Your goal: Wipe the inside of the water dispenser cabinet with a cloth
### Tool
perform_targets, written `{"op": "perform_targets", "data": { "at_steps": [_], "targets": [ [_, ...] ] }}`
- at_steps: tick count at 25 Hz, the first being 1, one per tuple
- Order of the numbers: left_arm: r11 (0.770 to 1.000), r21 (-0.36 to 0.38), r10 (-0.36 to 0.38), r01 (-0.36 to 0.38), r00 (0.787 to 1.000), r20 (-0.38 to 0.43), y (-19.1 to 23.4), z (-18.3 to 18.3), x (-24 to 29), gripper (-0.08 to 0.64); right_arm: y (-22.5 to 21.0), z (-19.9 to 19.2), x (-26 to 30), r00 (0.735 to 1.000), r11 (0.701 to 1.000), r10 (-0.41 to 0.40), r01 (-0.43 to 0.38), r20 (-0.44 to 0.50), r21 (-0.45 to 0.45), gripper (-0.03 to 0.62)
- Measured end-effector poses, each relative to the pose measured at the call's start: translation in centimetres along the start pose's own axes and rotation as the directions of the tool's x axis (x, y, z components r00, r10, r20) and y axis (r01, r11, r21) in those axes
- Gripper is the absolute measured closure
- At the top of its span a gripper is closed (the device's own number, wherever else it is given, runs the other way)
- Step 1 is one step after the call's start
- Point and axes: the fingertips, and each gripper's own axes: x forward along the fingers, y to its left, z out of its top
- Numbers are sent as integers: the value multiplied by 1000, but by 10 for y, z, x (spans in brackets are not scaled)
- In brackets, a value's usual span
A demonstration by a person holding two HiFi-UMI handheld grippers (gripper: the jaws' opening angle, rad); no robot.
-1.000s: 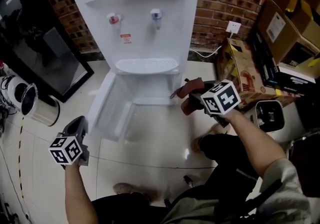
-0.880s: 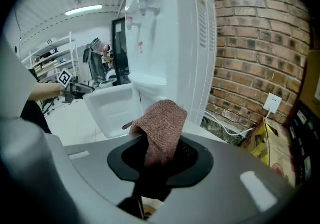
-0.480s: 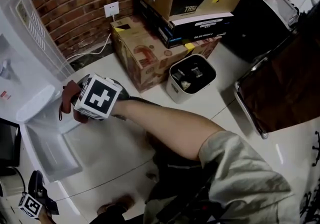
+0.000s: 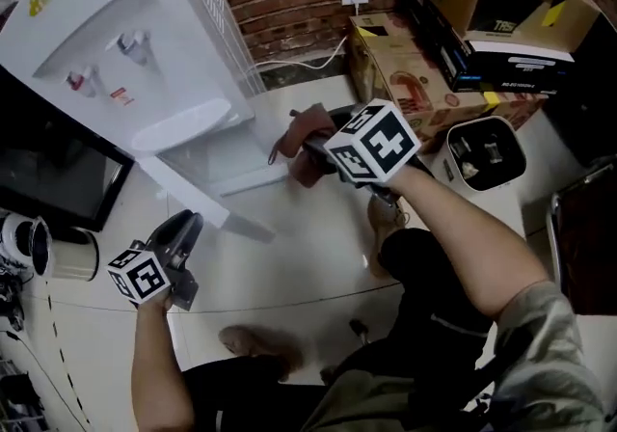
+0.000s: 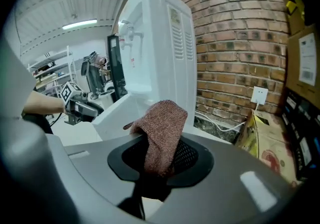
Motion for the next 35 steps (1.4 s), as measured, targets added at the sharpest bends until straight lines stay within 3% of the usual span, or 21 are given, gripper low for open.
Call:
{"op": "perform_targets", "data": {
  "at_steps": [2, 4, 7, 12, 17, 20, 26, 30, 33, 35],
  "targets": [
    [999, 44, -23, 23, 1000, 0, -5, 2, 22, 463, -6, 0, -1, 1000, 1000, -14, 14, 11, 15, 482],
    [993, 113, -33, 37, 999, -39, -9, 0, 48, 552, -8, 0, 0, 1000, 1000, -19, 19, 14, 9, 482],
    [981, 195, -5, 22, 996, -86, -6, -2, 81, 560, -9, 2, 3, 1000, 999, -27, 27, 10, -19, 482],
    [974, 220, 68, -57, 997, -40, 10, 14, 122, 560, -21, 6, 14, 999, 999, -44, 44, 8, -16, 482],
    [965, 216, 141, -148, 989, 45, 21, 36, 147, 560, -29, 1, 30, 998, 998, -57, 56, -19, -10, 482],
    [965, 175, 185, -197, 979, 81, 28, 45, 158, 560, -33, -16, 40, 996, 998, -61, 59, -66, -31, 482],
    [959, 155, 226, -236, 971, 84, 26, 46, 155, 560, -50, -61, 66, 984, 997, -63, 68, -169, 26, 482],
    [970, 99, 214, -224, 972, 100, -20, 61, 125, 560, -71, -91, 91, 966, 993, -94, 109, -240, 48, 479],
    [982, 12, 182, -191, 955, 233, -69, 103, 91, 560, -98, -121, 111, 948, 983, -130, 163, -290, 91, 476],
    [981, 23, 177, -191, 941, 290, -88, 117, 73, 560, -112, -138, 125, 939, 970, -142, 195, -314, 145, 472]
  ]
}}
